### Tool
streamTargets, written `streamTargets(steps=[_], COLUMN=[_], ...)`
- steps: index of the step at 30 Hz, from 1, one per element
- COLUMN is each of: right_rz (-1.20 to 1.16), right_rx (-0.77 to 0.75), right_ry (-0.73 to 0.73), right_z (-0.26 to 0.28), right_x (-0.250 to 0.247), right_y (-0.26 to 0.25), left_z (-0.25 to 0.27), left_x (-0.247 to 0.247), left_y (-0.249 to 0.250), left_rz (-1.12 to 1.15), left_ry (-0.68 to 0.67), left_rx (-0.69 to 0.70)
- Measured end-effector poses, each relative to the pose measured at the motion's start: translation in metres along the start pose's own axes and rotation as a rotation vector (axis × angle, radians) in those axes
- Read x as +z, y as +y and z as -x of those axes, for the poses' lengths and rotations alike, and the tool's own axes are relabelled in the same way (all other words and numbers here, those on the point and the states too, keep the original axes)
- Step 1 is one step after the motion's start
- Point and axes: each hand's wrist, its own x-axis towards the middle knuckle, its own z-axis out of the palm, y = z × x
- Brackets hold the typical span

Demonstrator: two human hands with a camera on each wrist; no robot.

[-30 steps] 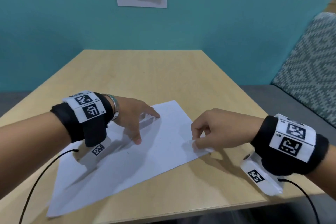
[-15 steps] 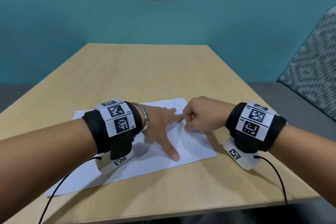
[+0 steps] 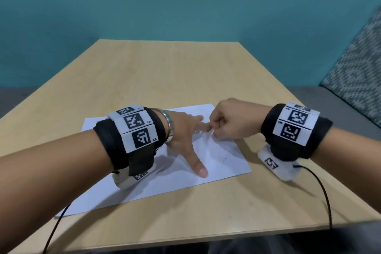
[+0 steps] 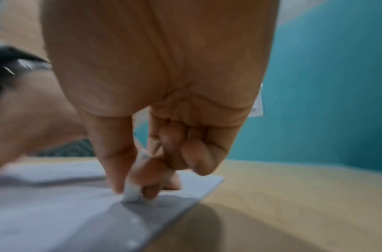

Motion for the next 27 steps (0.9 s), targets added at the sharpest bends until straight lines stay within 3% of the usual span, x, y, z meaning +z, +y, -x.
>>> streamTargets(steps=[5, 9, 13, 18, 22, 27], right_rz=[-0.037, 0.003, -0.054, -0.003, -0.043, -0.007], right_rx=[-0.073, 0.009, -0.099, 0.012, -0.069, -0.011], right_ry=[-0.069, 0.022, -0.110, 0.001, -0.126, -0.037], right_z=[0.005, -0.002, 0.009, 0.002, 0.015, 0.010], right_x=[0.014, 0.000, 0.014, -0.001, 0.012, 0.001], right_y=[-0.011, -0.001, -0.014, 0.009, -0.002, 0.007], left_z=[-0.002, 0.000, 0.001, 0.003, 0.003, 0.002], left_x=[0.002, 0.000, 0.000, -0.004, -0.008, -0.012], left_y=[-0.002, 0.001, 0.000, 0.007, 0.012, 0.015], left_rz=[0.045, 0.016, 0.049, -0.036, -0.042, -0.068], left_ry=[0.014, -0.007, 0.005, -0.029, -0.015, -0.021], left_rx=[-0.015, -0.024, -0.016, -0.024, -0.007, -0.009])
